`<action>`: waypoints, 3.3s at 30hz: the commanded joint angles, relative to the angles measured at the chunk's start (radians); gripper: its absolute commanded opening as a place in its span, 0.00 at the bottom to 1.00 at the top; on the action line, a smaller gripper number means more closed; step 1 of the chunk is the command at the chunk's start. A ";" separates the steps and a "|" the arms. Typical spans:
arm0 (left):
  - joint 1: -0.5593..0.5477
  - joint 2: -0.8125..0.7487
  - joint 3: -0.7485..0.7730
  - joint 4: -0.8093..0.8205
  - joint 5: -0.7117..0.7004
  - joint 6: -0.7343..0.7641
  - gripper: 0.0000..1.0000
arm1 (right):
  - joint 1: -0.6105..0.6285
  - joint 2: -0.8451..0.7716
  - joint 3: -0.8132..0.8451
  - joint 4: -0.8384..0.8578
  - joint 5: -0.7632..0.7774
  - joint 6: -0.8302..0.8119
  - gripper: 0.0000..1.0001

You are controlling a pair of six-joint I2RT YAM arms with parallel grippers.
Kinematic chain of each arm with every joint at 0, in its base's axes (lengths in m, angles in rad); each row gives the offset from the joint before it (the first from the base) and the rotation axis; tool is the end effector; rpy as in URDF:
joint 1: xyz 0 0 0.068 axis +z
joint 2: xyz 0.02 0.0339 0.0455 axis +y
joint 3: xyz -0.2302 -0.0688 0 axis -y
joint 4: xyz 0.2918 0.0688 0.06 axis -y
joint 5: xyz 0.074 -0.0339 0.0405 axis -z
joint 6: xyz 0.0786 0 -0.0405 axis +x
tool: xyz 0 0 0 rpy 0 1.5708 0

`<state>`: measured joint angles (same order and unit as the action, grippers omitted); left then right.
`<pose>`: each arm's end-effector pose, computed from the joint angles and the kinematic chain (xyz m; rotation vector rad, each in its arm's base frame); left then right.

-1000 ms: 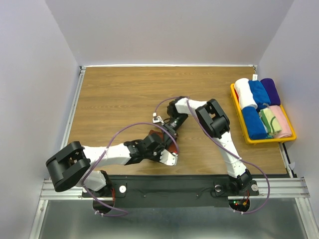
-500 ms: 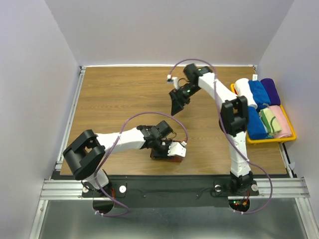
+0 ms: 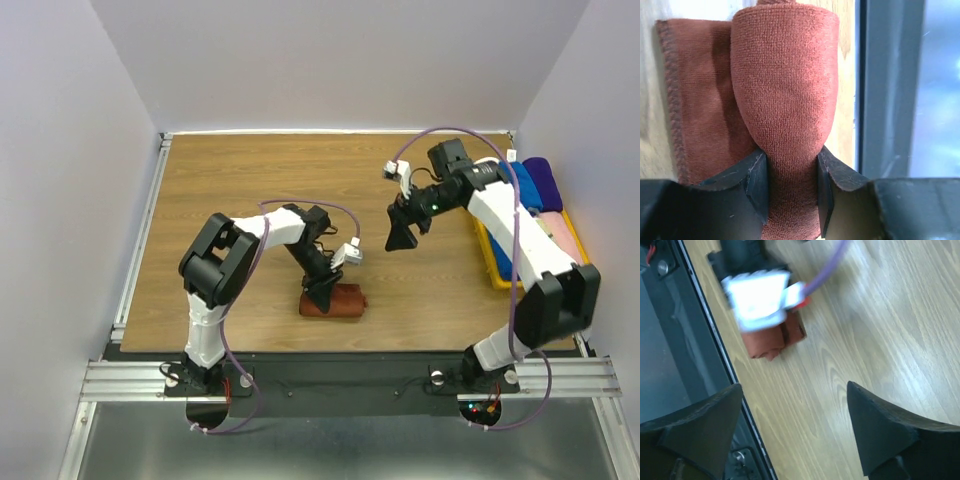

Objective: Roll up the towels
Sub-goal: Roll the towel

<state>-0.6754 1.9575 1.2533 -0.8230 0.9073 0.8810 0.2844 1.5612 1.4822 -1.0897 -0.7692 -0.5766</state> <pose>0.2527 -0.2818 0.0612 1.9250 1.9118 -1.3097 0.3345 0.1547 0.2604 -1.2259 2.1772 0.9233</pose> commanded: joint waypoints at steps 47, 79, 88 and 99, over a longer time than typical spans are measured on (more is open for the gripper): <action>0.214 0.239 0.285 -0.269 0.142 0.164 0.79 | 0.800 0.010 -0.612 0.797 0.720 0.020 0.17; -0.081 -0.964 -0.681 0.737 -0.557 -0.073 0.99 | 0.450 0.234 -0.387 0.630 0.136 0.126 0.17; -0.204 -0.798 -0.695 0.916 -0.657 -0.001 0.98 | 0.449 0.244 -0.375 0.606 0.100 0.103 0.17; -0.222 -0.668 -0.661 0.866 -0.651 0.000 0.59 | 0.449 0.224 -0.370 0.600 0.071 0.086 0.20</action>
<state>-0.8913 1.2655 0.5678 0.0410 0.2516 0.8879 0.7273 1.7763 1.0988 -0.4461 -0.6708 -0.4744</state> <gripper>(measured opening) 0.637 0.318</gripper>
